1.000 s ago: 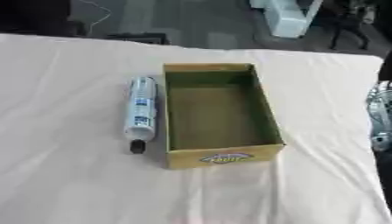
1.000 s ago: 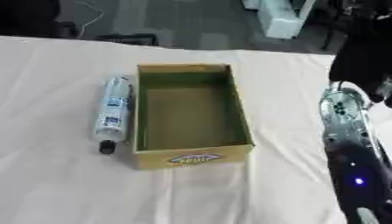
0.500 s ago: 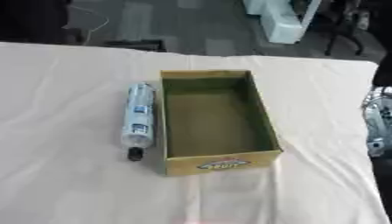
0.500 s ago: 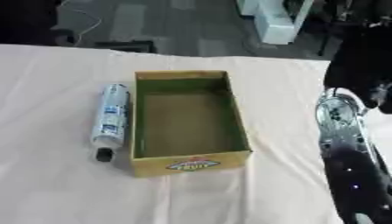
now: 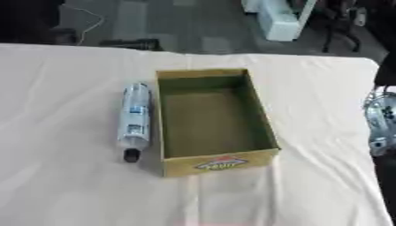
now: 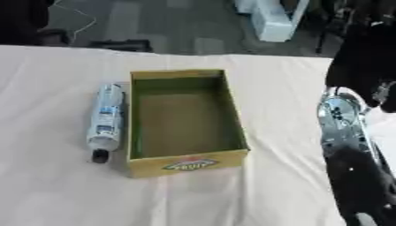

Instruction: Pick up objects on the table and place them in the box.

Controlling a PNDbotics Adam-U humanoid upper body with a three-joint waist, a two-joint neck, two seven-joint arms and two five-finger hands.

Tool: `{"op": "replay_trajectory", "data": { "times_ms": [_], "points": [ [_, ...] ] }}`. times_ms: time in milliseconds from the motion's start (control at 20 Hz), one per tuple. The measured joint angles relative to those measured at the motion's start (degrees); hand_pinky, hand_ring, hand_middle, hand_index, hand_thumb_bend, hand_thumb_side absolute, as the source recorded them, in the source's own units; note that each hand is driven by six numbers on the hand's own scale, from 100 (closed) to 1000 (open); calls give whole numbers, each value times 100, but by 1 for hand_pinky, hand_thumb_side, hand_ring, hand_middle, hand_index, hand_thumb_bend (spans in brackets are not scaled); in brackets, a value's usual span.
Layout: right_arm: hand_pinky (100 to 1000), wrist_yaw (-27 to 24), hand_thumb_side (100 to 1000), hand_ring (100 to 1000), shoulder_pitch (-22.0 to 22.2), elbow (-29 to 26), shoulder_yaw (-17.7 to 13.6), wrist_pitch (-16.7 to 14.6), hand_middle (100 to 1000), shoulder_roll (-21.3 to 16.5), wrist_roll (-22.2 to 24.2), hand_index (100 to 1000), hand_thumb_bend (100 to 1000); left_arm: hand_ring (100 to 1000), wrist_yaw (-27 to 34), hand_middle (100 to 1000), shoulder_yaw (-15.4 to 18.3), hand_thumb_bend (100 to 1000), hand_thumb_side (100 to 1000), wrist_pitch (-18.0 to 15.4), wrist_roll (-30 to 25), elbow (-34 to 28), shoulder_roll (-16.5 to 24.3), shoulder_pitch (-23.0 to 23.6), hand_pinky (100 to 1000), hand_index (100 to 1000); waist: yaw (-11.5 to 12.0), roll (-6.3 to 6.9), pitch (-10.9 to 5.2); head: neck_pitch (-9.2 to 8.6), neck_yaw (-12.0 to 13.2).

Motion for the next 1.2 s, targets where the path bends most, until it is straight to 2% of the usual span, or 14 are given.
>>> {"op": "replay_trajectory", "data": {
  "times_ms": [50,100,150,200,400,450,550,650,700,950,1200],
  "points": [
    [320,10,837,427,1,0,1,9,469,-2,-6,657,100,571,-137,707,-1,160,840,71,-186,0,178,50,611,716,-17,25,0,30,22],
    [320,23,839,428,2,0,2,17,470,-5,-7,659,100,562,-277,712,-11,199,825,129,-382,-1,335,97,613,707,-35,40,-1,52,44],
    [320,33,839,428,2,0,5,28,470,-14,-2,659,100,560,-393,712,-41,237,755,169,-615,-1,484,150,613,706,-50,48,-1,76,68],
    [320,38,842,428,2,0,9,44,470,-20,-1,659,100,560,-491,712,-89,249,790,191,-887,-1,614,204,614,701,-63,52,-1,83,95],
    [320,60,853,428,2,0,33,84,470,-28,-8,660,100,588,-716,710,-247,288,690,132,-1932,-7,1042,288,636,679,-107,91,-4,122,161],
    [320,69,852,428,2,0,33,92,470,-33,-16,659,100,586,-777,710,-275,285,693,109,-2128,-9,1140,288,635,680,-117,100,-6,122,195],
    [319,85,857,428,2,0,34,101,470,-46,-25,660,100,619,-994,715,-329,345,659,81,-2446,-10,1309,287,665,672,-118,104,-6,123,284],
    [319,93,858,429,2,0,34,110,470,-47,-33,661,100,636,-1254,711,-397,422,595,60,-2683,-10,1453,279,679,665,-123,105,-6,123,394],
    [318,99,858,429,2,0,34,113,470,-47,-36,662,100,646,-1404,711,-451,431,577,23,-2788,-11,1523,257,686,663,-131,105,-6,123,430],
    [318,136,859,430,9,0,37,146,470,-47,-22,663,100,707,-2165,705,-770,449,566,-404,-3178,-12,1791,130,724,651,-157,105,-3,123,452],
    [317,137,859,431,10,0,46,177,471,-47,-1,664,100,761,-2953,723,-1052,444,561,-798,-3247,-15,1994,17,764,665,-205,125,-2,123,497]
  ]
}}
